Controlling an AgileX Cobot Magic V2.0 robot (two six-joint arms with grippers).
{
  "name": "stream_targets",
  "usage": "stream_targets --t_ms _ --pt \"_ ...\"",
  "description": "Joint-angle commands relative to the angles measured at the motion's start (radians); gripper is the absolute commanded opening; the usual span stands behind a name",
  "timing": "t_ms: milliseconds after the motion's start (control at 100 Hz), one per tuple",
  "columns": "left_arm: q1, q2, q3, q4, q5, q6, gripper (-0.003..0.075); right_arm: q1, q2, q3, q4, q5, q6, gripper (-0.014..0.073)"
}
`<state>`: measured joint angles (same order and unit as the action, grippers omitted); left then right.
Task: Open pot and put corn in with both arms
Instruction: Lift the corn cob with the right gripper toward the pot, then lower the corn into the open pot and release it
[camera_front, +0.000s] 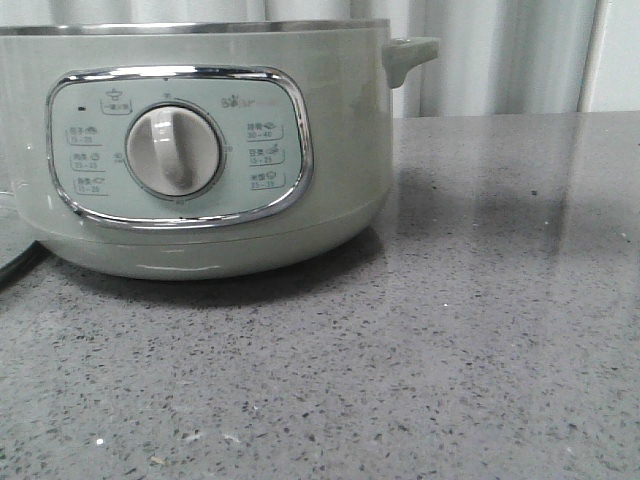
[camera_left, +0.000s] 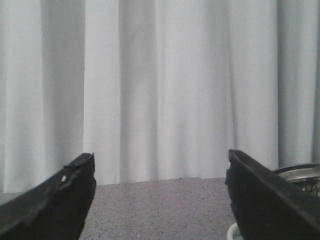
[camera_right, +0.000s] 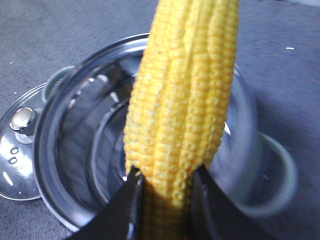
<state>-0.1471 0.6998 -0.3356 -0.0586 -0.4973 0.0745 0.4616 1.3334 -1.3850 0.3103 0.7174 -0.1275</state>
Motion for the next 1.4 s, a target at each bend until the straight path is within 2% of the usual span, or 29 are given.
stream_targets --t_ms 0,100,190,370,460,750,890,970,1040,1200,1390 --pt "-0.004 -0.005 -0.038 0.000 -0.077 -0.002 0.0491 0.041 0.059 -0.091 0.017 -0.094 -0.024 -0.0074" --pt "-0.004 -0.005 -0.038 0.000 -0.080 -0.002 0.0491 0.059 0.164 -0.157 0.017 -0.077 -0.027 -0.0068" --pt "-0.004 -0.005 -0.038 0.000 -0.080 -0.002 0.0491 0.059 0.237 -0.209 0.017 -0.018 -0.025 0.0003" --pt "-0.004 -0.005 -0.038 0.000 -0.080 -0.002 0.0491 0.061 0.322 -0.263 0.024 0.045 -0.025 0.0300" --pt "-0.004 -0.005 -0.038 0.000 -0.080 -0.002 0.0491 0.061 0.325 -0.268 0.026 0.036 -0.025 0.0353" --pt "-0.004 -0.005 -0.038 0.000 -0.080 -0.002 0.0491 0.061 0.325 -0.339 0.018 0.054 -0.025 0.0352" --pt "-0.004 -0.005 -0.038 0.000 -0.080 -0.002 0.0491 0.061 0.320 -0.369 0.016 0.109 -0.025 0.0350" --pt "-0.004 -0.005 -0.038 0.000 -0.080 -0.002 0.0479 0.061 0.298 -0.369 0.001 0.118 -0.025 0.0295" --pt "-0.004 -0.005 -0.038 0.000 -0.077 -0.002 0.0426 0.061 0.274 -0.369 -0.031 0.125 -0.025 0.0189" --pt "-0.004 -0.008 -0.038 0.000 -0.038 -0.002 0.0237 0.061 0.199 -0.369 -0.101 0.156 -0.025 -0.0076" --pt "-0.048 -0.027 -0.038 0.000 -0.030 -0.002 0.0013 0.061 0.092 -0.369 -0.151 0.213 -0.025 -0.0067"
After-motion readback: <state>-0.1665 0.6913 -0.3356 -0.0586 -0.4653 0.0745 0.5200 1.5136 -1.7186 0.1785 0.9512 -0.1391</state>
